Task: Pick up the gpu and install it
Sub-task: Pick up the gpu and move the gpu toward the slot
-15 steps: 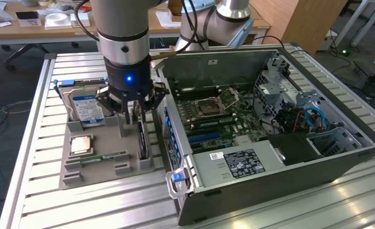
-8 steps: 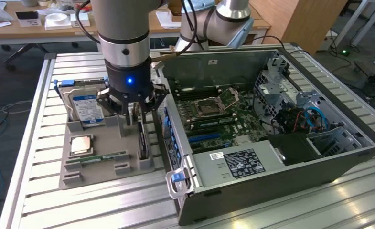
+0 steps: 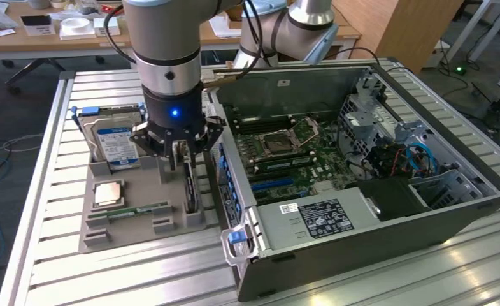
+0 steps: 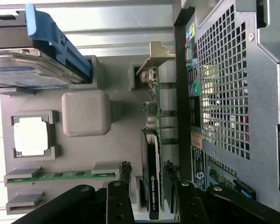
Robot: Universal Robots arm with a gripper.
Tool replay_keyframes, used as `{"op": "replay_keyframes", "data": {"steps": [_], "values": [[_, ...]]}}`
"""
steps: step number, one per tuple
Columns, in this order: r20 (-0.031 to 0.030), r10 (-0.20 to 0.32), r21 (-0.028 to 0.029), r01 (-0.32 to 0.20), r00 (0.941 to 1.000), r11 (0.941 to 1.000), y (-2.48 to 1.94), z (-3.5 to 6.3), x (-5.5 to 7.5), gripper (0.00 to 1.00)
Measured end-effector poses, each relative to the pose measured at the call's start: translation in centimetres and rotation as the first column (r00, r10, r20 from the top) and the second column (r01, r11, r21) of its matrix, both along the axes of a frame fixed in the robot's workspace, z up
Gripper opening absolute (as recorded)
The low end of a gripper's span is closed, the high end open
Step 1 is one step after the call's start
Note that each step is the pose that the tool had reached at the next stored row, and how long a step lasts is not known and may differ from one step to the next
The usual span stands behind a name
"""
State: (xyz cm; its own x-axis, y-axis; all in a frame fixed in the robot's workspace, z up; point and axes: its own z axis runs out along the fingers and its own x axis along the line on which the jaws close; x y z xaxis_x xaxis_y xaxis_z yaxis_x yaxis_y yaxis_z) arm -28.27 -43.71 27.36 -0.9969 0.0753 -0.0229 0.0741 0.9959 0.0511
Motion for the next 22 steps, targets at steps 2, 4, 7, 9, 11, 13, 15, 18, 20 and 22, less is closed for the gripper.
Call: {"op": "replay_keyframes", "data": {"steps": [2, 4, 7, 9, 11, 13, 15, 18, 20, 22], "values": [[0.0001, 0.000, 0.0001, 0.000, 1.0000, 1.0000, 0.01, -0.11, 0.2, 0.42], [0.0000, 0.000, -0.0001, 0.000, 1.0000, 1.0000, 0.01, -0.27, 0.2, 0.42], [0.0000, 0.000, -0.0001, 0.000, 1.0000, 1.0000, 0.00, -0.65, 0.2, 0.42], [0.0000, 0.000, -0.0001, 0.000, 1.0000, 1.0000, 0.00, -1.00, 0.2, 0.42], [0.0000, 0.000, -0.0001, 0.000, 1.0000, 1.0000, 0.01, -1.36, 0.2, 0.42], [0.0000, 0.000, 0.0000, 0.000, 1.0000, 1.0000, 0.00, -1.66, 0.2, 0.42], [0.0000, 0.000, -0.0001, 0.000, 1.0000, 1.0000, 0.01, -1.85, 0.2, 0.42], [-0.0001, 0.000, -0.0001, 0.000, 1.0000, 1.0000, 0.01, -2.01, 0.2, 0.42], [-0.0005, 0.000, -0.0003, 0.000, 1.0000, 1.0000, 0.00, -2.22, 0.2, 0.42], [-0.0011, 0.000, -0.0008, 0.000, 1.0000, 1.0000, 0.00, -2.47, 0.2, 0.42]]}}
